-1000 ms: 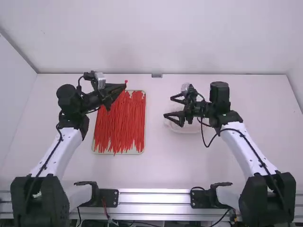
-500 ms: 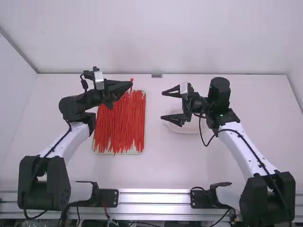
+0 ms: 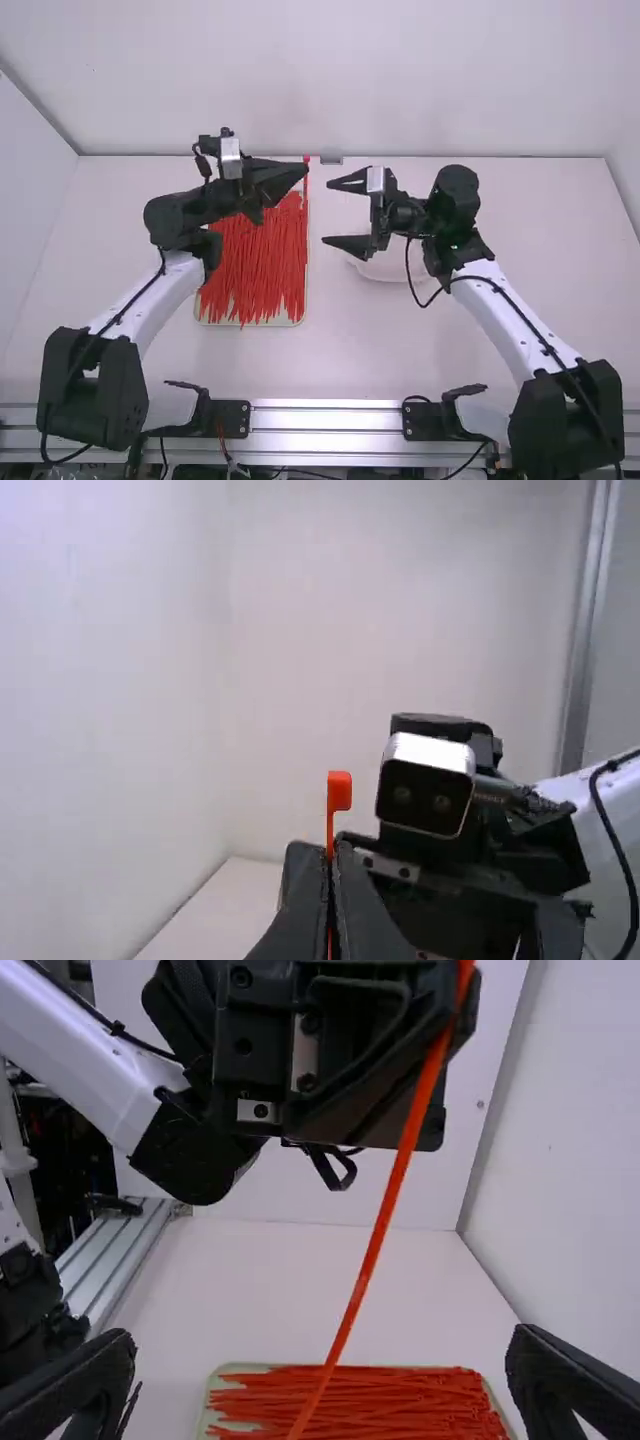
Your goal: Fasten the cable tie
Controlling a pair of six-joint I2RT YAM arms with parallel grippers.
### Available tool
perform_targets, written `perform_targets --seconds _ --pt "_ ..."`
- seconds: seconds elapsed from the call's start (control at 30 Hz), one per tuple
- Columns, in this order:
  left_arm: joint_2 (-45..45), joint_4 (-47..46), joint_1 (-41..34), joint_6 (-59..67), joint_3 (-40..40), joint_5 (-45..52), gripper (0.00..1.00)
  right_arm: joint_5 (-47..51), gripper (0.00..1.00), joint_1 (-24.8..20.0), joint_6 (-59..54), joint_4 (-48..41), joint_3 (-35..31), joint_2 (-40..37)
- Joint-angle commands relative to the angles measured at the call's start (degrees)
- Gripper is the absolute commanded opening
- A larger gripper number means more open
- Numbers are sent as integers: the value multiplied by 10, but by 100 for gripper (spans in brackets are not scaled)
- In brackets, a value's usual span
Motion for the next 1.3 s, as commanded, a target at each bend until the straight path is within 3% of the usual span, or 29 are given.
perform_targets --seconds 0.0,0.2,0.37,0.53,0.67,1.17,1.27 --pt "2 2 -11 0 17 -25 1 37 100 7 21 3 14 3" --pt "2 3 -26 -5 16 -63 1 59 84 23 16 7 14 3" --pt "2 20 -26 -28 16 -71 1 70 79 23 16 6 14 3" --pt "2 42 -26 -57 16 -73 1 70 51 23 16 7 14 3" --pt "2 40 -37 -56 16 -70 2 67 44 24 16 8 14 3" --pt "2 -27 -50 -6 15 -56 1 67 46 29 16 4 14 3" --pt "2 -75 -54 23 12 -56 1 67 47 28 19 10 15 3"
